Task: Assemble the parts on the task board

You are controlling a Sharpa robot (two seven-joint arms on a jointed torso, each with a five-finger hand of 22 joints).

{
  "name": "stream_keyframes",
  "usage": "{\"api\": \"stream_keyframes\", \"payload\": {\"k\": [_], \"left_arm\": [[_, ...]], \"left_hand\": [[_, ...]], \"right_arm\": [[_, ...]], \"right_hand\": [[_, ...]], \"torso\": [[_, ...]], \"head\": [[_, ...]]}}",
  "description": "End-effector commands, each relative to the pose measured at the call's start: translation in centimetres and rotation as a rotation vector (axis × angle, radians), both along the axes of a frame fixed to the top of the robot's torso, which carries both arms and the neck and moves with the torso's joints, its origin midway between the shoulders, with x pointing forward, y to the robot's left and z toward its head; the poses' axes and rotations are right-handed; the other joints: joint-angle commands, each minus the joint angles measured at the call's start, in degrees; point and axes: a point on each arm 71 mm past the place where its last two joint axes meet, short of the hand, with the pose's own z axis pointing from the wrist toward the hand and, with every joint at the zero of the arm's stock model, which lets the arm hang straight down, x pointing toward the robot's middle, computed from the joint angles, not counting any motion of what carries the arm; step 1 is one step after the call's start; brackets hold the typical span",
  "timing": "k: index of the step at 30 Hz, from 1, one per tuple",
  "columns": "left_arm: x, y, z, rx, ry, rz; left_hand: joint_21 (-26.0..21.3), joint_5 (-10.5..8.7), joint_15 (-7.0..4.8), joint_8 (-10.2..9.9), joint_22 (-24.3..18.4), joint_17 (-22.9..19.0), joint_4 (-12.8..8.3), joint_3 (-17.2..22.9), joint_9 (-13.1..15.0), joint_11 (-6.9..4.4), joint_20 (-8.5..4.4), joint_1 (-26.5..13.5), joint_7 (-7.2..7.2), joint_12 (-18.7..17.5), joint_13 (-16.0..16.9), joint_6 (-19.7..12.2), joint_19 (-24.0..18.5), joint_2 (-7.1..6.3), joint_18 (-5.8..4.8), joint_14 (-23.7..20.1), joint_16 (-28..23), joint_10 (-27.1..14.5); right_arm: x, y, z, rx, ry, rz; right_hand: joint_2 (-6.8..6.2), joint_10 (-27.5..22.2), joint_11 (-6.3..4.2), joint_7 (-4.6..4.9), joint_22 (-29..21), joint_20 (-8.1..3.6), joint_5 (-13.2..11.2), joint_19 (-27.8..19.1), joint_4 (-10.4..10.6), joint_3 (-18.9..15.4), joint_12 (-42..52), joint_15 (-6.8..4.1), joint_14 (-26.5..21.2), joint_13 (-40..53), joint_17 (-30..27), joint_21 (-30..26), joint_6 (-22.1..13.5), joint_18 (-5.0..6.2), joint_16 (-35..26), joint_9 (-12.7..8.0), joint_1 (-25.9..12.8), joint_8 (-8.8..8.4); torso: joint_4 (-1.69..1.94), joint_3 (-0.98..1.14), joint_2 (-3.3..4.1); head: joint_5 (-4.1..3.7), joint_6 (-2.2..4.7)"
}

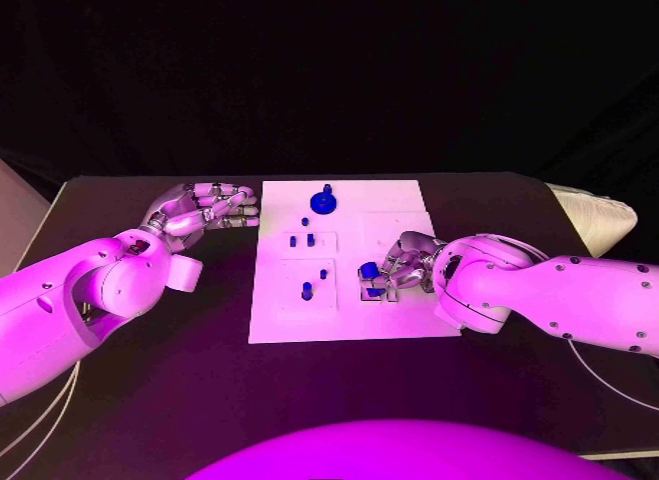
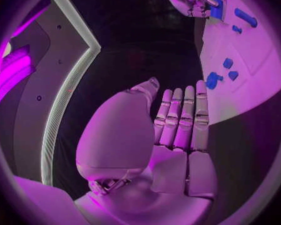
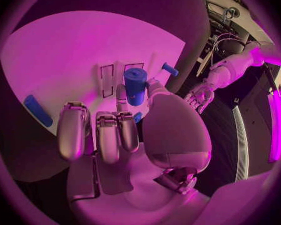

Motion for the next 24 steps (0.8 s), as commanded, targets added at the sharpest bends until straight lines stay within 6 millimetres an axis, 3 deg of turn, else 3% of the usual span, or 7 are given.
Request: {"api": "stream_keyframes", "payload": {"k": [1,24], "left_arm": [[-0.1,-0.22,0.04,-0.013,0.001,-0.018],[-0.11,-0.14,0.0,-0.011,0.005,-0.02]], "left_hand": [[-0.36,-0.14,0.18,-0.23,-0.08,0.06,0.06,-0.41,-0.09,-0.1,-0.09,0.31,-0.01,-0.25,0.07,0.2,0.32,0.06,0.31,0.37,-0.26,0.16],[-0.45,-0.15,0.2,-0.25,-0.16,0.08,0.12,-0.46,-0.12,-0.09,-0.07,0.25,-0.02,-0.27,0.06,0.21,0.34,0.07,0.31,0.38,-0.39,0.12]], "right_arm": [[-0.15,-0.04,-0.28,-0.019,0.013,0.017],[-0.44,0.09,-0.23,-0.011,0.003,0.019]], "right_hand": [[0.14,3.8,-0.2,0.12,6.65,-0.3,0.09,3.69,-0.04,-0.36,-0.17,-0.31,5.86,12.01,14.59,0.36,0.47,-0.97,0.21,0.07,-0.4,0.25],[0.52,3.9,-0.34,-0.03,6.81,-0.36,1.18,3.73,-0.12,-0.21,-0.07,-0.41,5.87,12.13,14.65,0.56,0.61,-1.01,0.24,0.15,-0.42,0.43]], "torso": [[-0.01,-0.01,-0.03],[0.03,-0.01,0.0]], "head": [[0.06,-0.07],[0.12,0.04]]}}
